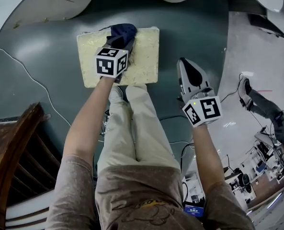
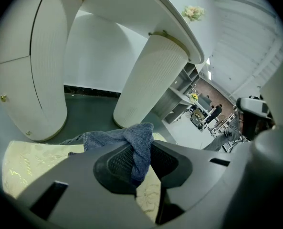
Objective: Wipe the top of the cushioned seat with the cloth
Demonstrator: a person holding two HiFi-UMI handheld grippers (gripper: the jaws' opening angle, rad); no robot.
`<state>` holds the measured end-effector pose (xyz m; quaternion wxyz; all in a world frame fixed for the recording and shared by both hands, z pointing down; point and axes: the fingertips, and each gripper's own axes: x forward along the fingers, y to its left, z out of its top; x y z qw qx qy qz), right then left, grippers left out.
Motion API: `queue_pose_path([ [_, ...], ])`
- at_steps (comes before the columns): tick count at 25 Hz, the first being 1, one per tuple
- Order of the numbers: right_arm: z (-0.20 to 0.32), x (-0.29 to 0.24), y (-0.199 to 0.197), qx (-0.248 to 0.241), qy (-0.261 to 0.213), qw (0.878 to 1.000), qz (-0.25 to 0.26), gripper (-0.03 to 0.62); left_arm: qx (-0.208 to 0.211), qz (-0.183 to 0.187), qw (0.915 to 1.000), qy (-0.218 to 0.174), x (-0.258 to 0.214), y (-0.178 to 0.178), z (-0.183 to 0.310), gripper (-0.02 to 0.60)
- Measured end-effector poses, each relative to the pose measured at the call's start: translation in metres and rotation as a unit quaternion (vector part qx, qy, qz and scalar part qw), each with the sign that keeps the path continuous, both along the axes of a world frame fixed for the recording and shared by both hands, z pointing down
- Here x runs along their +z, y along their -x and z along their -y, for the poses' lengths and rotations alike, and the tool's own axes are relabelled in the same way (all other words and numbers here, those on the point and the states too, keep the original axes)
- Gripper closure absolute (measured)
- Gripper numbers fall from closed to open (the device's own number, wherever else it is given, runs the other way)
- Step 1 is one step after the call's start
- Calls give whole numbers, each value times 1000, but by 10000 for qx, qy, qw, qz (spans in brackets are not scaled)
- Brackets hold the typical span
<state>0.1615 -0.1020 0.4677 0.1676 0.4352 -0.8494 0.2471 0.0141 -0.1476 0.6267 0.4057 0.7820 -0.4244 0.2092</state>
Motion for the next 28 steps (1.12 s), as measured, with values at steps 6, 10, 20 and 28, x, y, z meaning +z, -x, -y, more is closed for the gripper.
queue_pose_path([
  [6, -2, 4, -11, 136, 12, 9999, -9, 597, 231, -164, 9996, 14, 0, -32, 2, 489],
  [10, -4, 5, -19, 218, -5, 9998, -27, 597, 375, -281, 9989, 11, 0, -50, 1, 489],
  [20, -18, 3, -29, 445, -20, 9990, -75, 597, 749, -921, 9929, 65, -13, -87, -7, 489],
  [28, -28, -4, -28, 486, -71, 9987, -102, 597, 639, -1284, 9897, -10, -38, -76, -7, 488],
])
